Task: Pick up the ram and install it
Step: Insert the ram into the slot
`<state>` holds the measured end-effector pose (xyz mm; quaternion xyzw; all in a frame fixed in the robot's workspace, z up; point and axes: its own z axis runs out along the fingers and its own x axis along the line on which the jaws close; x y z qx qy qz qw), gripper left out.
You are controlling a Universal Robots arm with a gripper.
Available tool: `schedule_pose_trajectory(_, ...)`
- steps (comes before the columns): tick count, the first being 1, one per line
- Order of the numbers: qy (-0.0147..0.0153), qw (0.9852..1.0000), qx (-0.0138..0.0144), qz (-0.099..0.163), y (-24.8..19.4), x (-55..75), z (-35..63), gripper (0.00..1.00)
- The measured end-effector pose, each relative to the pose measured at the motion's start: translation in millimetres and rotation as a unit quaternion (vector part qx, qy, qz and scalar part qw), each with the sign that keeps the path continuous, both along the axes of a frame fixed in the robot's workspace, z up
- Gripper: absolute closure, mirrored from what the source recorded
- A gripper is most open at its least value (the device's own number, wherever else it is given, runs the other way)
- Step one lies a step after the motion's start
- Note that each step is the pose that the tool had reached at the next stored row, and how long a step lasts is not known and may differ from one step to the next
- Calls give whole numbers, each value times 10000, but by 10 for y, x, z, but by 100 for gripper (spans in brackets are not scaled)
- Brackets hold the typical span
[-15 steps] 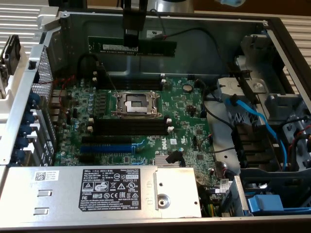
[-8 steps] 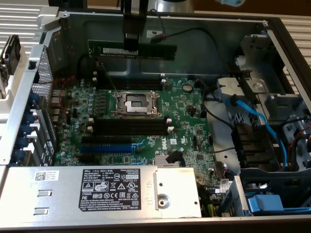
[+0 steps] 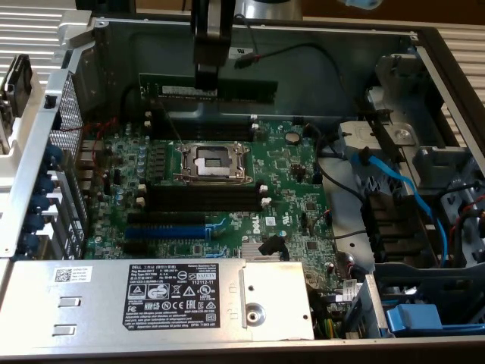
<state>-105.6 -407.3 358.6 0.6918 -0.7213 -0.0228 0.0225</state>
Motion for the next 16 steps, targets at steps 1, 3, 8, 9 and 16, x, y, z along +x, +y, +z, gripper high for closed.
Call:
schedule_pose_trajectory(1,0,10000,-1,0,0,0,0,87)
schedule_pose_trajectory(3,-1,10000,1,0,-5,-1,-3,87)
schedule_pose_trajectory(8,0,10000,0,0,-39,-1,-47,87)
schedule_pose_trajectory(9,-1,10000,0,0,-43,-1,-60,87)
schedule_pose_trajectory(16,0,10000,-38,0,-47,-1,-167,87)
